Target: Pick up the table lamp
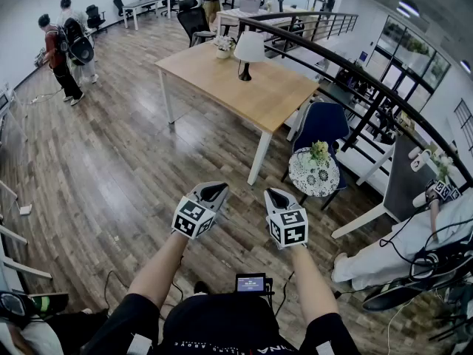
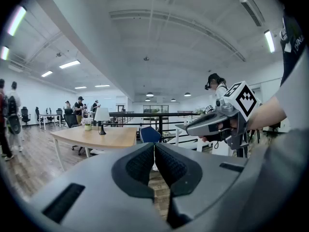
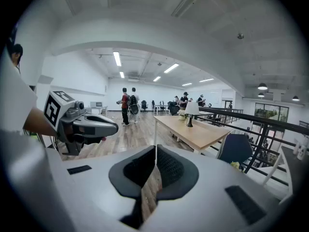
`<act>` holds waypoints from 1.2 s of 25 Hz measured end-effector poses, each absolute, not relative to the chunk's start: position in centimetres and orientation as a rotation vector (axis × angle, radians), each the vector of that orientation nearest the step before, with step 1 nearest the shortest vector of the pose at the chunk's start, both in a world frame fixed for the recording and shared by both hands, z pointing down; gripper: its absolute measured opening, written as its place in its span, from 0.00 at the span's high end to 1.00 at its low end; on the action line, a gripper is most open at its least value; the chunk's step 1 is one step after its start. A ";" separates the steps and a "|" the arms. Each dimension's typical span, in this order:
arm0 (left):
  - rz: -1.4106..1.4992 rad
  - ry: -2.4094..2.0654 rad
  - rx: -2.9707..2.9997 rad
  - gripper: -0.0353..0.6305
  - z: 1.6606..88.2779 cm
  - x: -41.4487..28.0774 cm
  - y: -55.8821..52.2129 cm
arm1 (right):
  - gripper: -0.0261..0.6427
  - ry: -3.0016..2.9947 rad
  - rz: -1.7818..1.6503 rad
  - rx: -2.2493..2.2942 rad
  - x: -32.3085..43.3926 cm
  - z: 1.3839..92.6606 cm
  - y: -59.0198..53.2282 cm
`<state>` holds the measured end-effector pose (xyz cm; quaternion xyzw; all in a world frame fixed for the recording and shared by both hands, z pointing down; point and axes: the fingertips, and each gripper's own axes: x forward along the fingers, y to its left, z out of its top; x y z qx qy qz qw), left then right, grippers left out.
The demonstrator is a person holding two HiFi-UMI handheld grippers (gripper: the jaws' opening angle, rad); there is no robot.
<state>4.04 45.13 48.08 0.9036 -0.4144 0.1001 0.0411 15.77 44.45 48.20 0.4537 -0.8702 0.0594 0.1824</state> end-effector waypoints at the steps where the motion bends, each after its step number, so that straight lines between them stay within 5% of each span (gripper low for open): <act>1: 0.307 -1.272 2.762 0.92 48.2 4.1 45.0 | 0.91 -2.457 0.173 1.278 15.7 48.3 44.4; 30: 0.386 -1.226 2.723 0.92 50.9 4.4 44.4 | 0.91 -2.504 0.298 1.218 15.9 50.3 43.8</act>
